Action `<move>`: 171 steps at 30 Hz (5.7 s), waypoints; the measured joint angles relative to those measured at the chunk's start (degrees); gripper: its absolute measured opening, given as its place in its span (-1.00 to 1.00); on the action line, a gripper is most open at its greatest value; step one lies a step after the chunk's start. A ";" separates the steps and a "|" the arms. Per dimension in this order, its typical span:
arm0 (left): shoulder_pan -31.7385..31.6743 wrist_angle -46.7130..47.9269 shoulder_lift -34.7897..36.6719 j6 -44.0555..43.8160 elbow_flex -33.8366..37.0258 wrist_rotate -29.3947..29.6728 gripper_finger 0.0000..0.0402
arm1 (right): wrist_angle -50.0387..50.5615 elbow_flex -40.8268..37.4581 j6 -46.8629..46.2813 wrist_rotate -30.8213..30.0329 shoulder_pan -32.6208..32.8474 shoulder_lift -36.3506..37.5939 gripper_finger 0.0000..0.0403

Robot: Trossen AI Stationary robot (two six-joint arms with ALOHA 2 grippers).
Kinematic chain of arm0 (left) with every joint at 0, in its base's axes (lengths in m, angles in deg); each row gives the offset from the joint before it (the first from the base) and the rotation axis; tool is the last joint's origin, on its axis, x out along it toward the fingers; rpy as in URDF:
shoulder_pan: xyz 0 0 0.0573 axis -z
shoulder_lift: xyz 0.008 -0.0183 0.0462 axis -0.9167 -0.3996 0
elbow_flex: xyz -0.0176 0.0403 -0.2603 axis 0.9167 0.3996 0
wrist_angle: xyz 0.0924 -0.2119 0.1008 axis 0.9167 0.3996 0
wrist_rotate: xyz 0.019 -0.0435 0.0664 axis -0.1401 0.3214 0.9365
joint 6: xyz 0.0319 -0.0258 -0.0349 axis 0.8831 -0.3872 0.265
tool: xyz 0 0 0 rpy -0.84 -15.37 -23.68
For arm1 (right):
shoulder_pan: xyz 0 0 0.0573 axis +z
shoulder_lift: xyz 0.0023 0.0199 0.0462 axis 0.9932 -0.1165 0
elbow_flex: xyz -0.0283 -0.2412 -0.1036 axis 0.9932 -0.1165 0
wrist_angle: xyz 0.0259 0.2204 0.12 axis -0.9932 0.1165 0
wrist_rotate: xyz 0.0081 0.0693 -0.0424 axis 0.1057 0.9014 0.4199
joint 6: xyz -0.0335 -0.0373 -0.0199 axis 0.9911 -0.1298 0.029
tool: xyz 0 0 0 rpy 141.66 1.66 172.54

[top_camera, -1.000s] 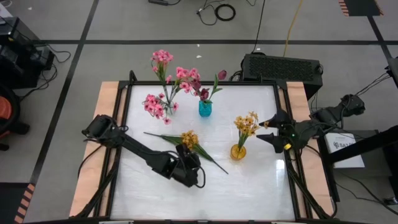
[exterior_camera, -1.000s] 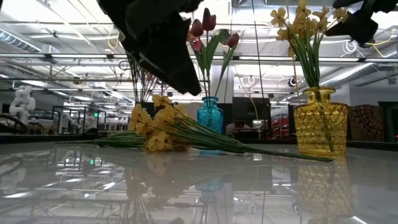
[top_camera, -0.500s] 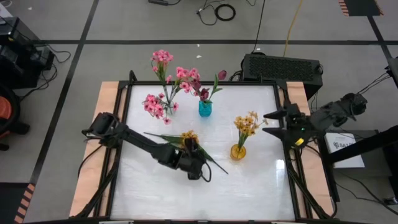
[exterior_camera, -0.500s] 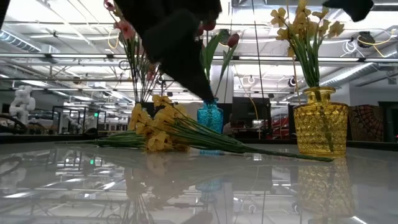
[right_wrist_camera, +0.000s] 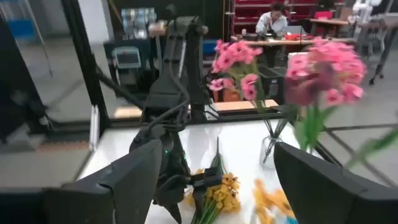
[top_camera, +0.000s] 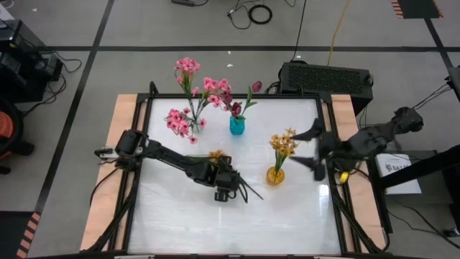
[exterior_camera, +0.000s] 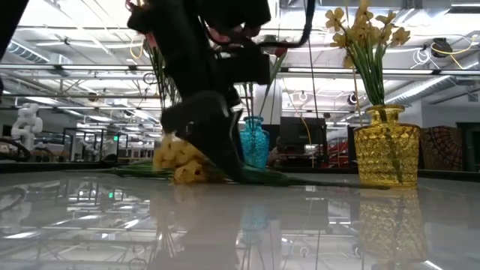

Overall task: Sort flowers into vase by color
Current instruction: Put the right yellow flowers into the yellow vase

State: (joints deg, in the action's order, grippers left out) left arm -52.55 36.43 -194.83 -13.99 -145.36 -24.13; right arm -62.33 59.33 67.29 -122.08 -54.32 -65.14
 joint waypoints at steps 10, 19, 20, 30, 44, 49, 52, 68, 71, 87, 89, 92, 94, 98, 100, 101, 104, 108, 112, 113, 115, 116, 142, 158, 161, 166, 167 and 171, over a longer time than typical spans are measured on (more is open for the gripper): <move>0.50 -0.06 -0.40 -0.09 0.00 0.97 -0.58 | -12.82 -0.02 4.78 1.27 0.92 -13.92 0.50; 3.98 7.59 -0.17 -1.64 -6.99 2.40 -0.93 | -12.73 2.80 4.45 0.81 2.83 -17.58 0.50; 4.38 8.54 -0.17 -1.66 -8.10 2.57 -0.95 | -12.75 3.32 4.41 0.81 3.11 -18.16 0.50; 7.26 16.08 -0.14 -1.66 -18.14 6.38 -0.98 | -8.42 9.38 0.26 0.73 6.36 -25.85 0.50; 7.20 15.87 -0.14 -4.57 -18.78 6.17 -0.98 | 13.92 11.84 -31.40 0.66 10.16 -45.02 0.50; 7.20 15.33 -0.14 -4.60 -18.78 5.95 -0.96 | 14.36 11.82 -34.55 -0.23 9.27 -50.84 0.50; 7.18 15.29 -0.14 -4.59 -18.78 5.93 -0.96 | 14.44 11.81 -36.15 0.14 7.83 -53.29 0.50; 7.18 15.31 -0.14 -4.55 -18.73 5.79 -0.95 | 13.99 11.82 -38.81 6.29 4.96 -56.32 -0.26; 7.18 15.31 -0.14 -4.57 -18.73 5.77 -0.95 | 13.98 11.82 -38.46 7.95 4.96 -56.32 -0.55; 8.98 17.06 -0.05 -12.55 -19.13 4.25 -0.46 | 14.05 11.81 -37.93 8.86 5.41 -56.28 -0.98; 9.76 18.51 0.49 -13.83 -19.72 4.27 -0.27 | 14.11 11.82 -37.86 8.94 5.60 -56.28 -0.99; 11.23 20.12 2.60 -15.29 -20.44 4.27 -0.01 | 14.37 11.80 -37.80 9.06 6.13 -55.64 -0.99; 12.40 20.95 4.16 -16.46 -20.79 4.31 0.12 | 14.37 11.82 -37.74 9.73 6.49 -54.72 -0.99; 15.29 22.93 8.64 -18.94 -21.08 4.84 0.26 | 14.59 11.82 -36.95 10.05 7.59 -51.97 -0.99; 17.09 24.12 10.81 -20.22 -21.11 7.42 0.27 | 14.57 11.82 -36.62 9.87 8.19 -50.06 -1.00; 18.09 24.78 11.65 -20.81 -21.11 9.42 0.27 | 14.46 11.82 -36.59 9.36 8.52 -48.98 -1.00; 21.87 25.08 14.33 -21.05 -21.09 17.22 0.27 | 14.77 11.82 -35.85 6.48 9.96 -45.94 -1.00; 28.57 24.69 18.94 -21.10 -21.10 30.74 0.27 | 14.42 11.82 -34.38 2.19 12.07 -42.03 -1.00; 35.49 24.27 21.52 -22.19 -21.11 44.35 0.27 | 13.54 11.81 -32.00 -2.74 14.02 -38.40 -1.00; 37.16 24.78 21.67 -22.45 -21.11 47.24 0.27 | 13.01 11.81 -31.24 -4.04 14.36 -37.44 -1.00; 39.82 24.82 21.76 -22.47 -21.11 52.61 0.27 | 11.96 11.82 -29.45 -6.41 14.95 -35.60 -1.00; 40.85 24.84 21.78 -22.47 -21.11 55.26 0.27 | 11.43 11.82 -28.43 -7.20 15.14 -34.79 -1.00; 25.50 -8.24 16.97 -9.42 -16.96 44.59 0.27 | -23.44 11.82 10.74 -3.38 6.98 -30.06 -1.00; 20.84 -30.41 14.13 7.59 -16.96 40.45 0.27 | -23.37 11.78 11.36 -3.52 6.93 -31.98 -1.00; 21.44 -33.33 14.11 10.66 -16.96 40.42 0.27 | -23.39 11.78 11.40 -3.49 6.95 -31.95 -1.00; 22.71 -39.16 14.13 16.00 -16.96 40.44 0.21 | -23.39 11.78 11.42 -3.50 6.93 -31.95 -1.00; 22.87 -39.85 14.11 16.75 -16.96 40.42 0.19 | -23.39 11.78 11.42 -3.50 6.93 -31.95 -1.00; 22.96 -41.69 14.13 18.29 -16.96 40.31 0.12 | -23.42 11.78 11.64 -3.48 6.95 -31.95 -1.00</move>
State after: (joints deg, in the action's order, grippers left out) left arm -29.59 -5.26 -180.71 4.30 -162.32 16.18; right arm -85.75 71.11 78.93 -125.55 -47.37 -97.09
